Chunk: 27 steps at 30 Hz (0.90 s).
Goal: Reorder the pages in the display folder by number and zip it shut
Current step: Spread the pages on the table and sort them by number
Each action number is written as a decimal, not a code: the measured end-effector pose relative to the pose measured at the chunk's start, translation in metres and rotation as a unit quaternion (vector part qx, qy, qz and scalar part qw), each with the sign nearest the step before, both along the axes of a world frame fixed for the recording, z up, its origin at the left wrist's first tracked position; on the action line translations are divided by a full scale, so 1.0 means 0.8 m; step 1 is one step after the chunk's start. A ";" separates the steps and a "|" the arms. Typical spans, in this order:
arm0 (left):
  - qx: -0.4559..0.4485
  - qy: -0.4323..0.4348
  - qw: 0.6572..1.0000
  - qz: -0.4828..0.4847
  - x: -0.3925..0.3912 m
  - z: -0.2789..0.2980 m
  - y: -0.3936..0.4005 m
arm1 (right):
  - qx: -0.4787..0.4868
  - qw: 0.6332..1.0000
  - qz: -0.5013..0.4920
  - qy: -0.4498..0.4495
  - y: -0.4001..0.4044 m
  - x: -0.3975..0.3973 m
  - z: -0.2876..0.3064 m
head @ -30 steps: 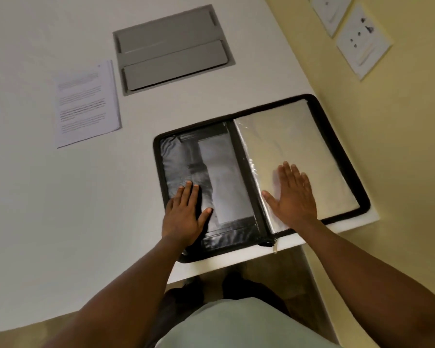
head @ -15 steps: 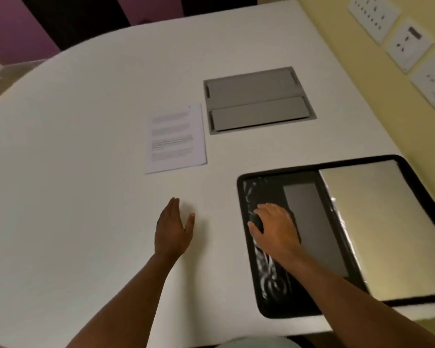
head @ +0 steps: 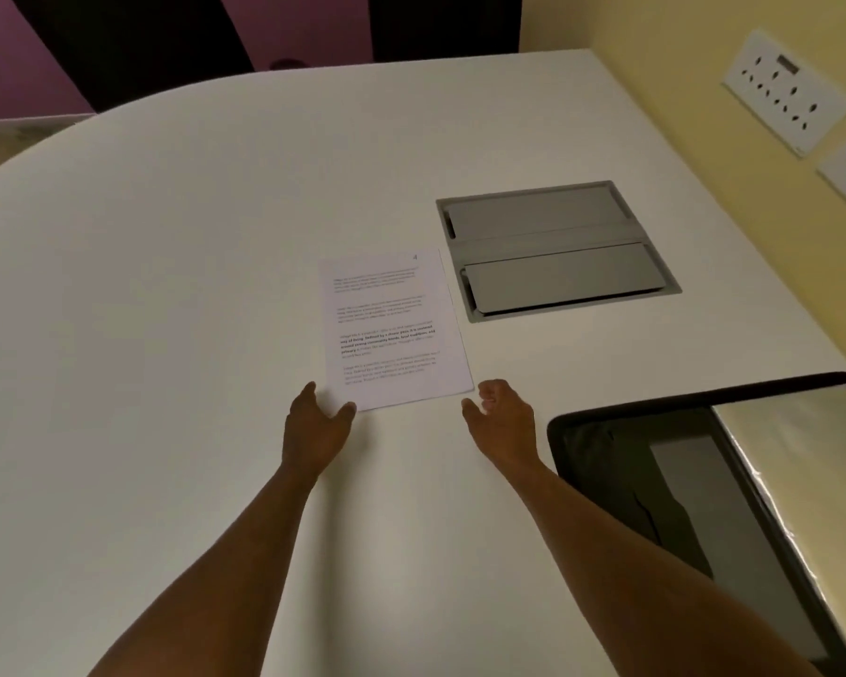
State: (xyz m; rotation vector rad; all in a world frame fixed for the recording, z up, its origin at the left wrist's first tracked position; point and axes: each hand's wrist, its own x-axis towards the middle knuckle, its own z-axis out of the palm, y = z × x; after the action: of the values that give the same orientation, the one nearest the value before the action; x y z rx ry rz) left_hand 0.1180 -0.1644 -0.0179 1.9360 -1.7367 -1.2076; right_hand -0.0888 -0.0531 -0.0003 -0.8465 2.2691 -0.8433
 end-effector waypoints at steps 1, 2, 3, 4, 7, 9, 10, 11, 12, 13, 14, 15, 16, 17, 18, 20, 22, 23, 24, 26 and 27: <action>0.017 0.012 1.000 0.014 -0.006 -0.003 -0.013 | 0.004 1.000 -0.008 0.004 -0.016 -0.006 -0.003; 0.031 0.020 0.999 0.025 -0.011 -0.007 -0.025 | 0.013 1.000 -0.016 0.003 -0.031 -0.011 -0.007; 0.043 0.022 0.998 0.034 -0.015 -0.011 -0.035 | 0.024 0.999 -0.024 0.001 -0.046 -0.015 -0.010; 0.049 0.019 0.998 0.041 -0.018 -0.016 -0.043 | 0.033 0.999 -0.029 -0.001 -0.059 -0.017 -0.011; 0.045 -0.015 0.998 0.050 -0.033 -0.025 -0.060 | 0.056 0.998 -0.022 0.004 -0.094 -0.023 -0.018; 0.043 -0.040 0.996 0.060 -0.046 -0.027 -0.070 | 0.092 0.995 0.005 0.040 -0.112 -0.022 -0.023; 0.048 -0.048 0.995 0.070 -0.052 -0.027 -0.074 | 0.111 0.991 0.025 0.072 -0.117 -0.020 -0.027; 0.056 -0.053 0.993 0.085 -0.058 -0.026 -0.079 | 0.129 0.985 0.047 0.108 -0.122 -0.019 -0.031; 0.066 -0.051 0.991 0.101 -0.063 -0.025 -0.085 | 0.145 0.977 0.068 0.141 -0.125 -0.018 -0.034; 0.078 -0.045 0.989 0.117 -0.067 -0.025 -0.091 | 0.156 0.970 0.086 0.165 -0.128 -0.018 -0.039; 0.089 -0.035 0.987 0.130 -0.069 -0.025 -0.098 | 0.163 0.966 0.096 0.177 -0.130 -0.018 -0.040; 0.100 -0.027 0.985 0.138 -0.072 -0.025 -0.104 | 0.168 0.964 0.101 0.177 -0.132 -0.019 -0.041; 0.110 -0.024 0.983 0.142 -0.074 -0.026 -0.110 | 0.170 0.964 0.101 0.176 -0.135 -0.020 -0.040; 0.119 -0.028 0.982 0.146 -0.076 -0.025 -0.114 | 0.170 0.964 0.100 0.179 -0.137 -0.020 -0.039; 0.128 -0.041 0.980 0.146 -0.078 -0.027 -0.118 | 0.173 0.963 0.100 0.183 -0.139 -0.021 -0.040; 0.143 -0.059 0.978 0.142 -0.083 -0.029 -0.124 | 0.180 0.960 0.102 0.186 -0.141 -0.021 -0.043; 0.154 -0.019 0.976 0.152 -0.084 -0.029 -0.130 | 0.183 0.960 0.104 0.186 -0.141 -0.022 -0.045; 0.156 0.023 0.974 0.163 -0.083 -0.028 -0.134 | 0.184 0.960 0.105 0.185 -0.141 -0.023 -0.044; 0.161 0.067 0.970 0.170 -0.080 -0.027 -0.138 | 0.182 0.960 0.105 0.187 -0.141 -0.024 -0.044; 0.178 0.123 0.961 0.172 -0.075 -0.025 -0.142 | 0.182 0.960 0.104 0.184 -0.140 -0.025 -0.042; 0.181 0.139 0.959 0.166 -0.074 -0.023 -0.143 | 0.184 0.960 0.104 0.184 -0.140 -0.025 -0.043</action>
State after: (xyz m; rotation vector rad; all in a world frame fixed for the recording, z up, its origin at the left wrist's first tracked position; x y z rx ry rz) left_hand 0.0591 -0.2789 -0.0365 2.0198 -1.0563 -1.6519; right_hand -0.1087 -0.1647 -0.0345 -1.1078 2.4817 -0.1630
